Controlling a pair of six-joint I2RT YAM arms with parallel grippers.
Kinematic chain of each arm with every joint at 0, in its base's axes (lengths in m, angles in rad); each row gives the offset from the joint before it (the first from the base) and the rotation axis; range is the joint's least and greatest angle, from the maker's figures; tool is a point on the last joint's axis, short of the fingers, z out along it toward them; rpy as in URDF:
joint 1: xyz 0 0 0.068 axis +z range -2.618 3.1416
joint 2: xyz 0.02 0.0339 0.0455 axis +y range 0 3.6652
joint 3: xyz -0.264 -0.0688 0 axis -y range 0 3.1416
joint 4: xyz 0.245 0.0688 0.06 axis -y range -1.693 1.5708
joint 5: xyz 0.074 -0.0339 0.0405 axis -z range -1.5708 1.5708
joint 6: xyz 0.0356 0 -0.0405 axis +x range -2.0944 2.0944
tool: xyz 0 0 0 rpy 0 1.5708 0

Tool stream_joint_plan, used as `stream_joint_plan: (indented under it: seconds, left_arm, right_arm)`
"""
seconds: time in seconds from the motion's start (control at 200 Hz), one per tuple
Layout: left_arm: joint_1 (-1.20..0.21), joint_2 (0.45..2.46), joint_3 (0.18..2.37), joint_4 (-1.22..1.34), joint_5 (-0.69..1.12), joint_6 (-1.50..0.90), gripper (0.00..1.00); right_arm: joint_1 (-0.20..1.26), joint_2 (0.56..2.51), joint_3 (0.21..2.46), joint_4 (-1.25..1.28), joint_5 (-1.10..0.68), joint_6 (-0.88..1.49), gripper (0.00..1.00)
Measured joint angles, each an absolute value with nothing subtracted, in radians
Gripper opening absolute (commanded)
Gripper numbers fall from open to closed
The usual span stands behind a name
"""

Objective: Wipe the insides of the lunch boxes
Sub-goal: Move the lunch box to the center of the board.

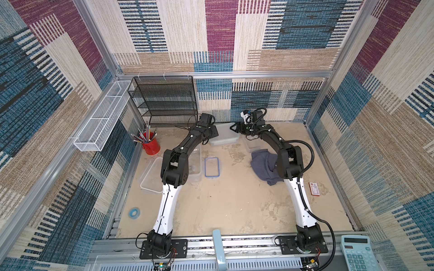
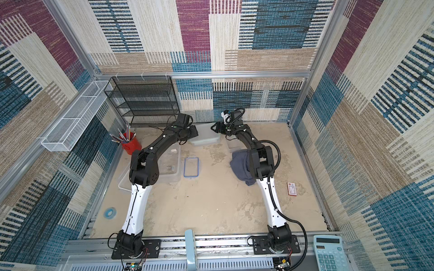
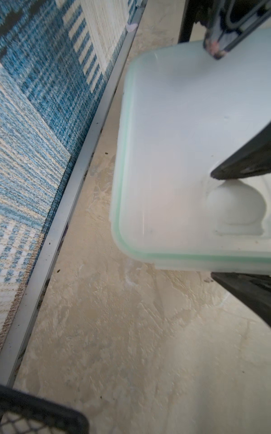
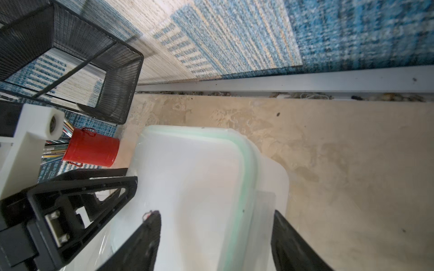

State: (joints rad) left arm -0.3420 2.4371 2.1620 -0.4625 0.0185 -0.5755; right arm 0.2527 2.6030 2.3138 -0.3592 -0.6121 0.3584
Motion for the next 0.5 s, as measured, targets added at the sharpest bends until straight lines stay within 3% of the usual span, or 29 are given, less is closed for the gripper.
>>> stream_joint_plan:
  seconds: [0.501]
  left_arm:
    - [-0.346, 2.328, 1.995, -0.469, 0.001, -0.527, 0.60]
  right_arm:
    - [0.329, 2.394, 1.975, -0.351, -0.511, 0.348, 0.73]
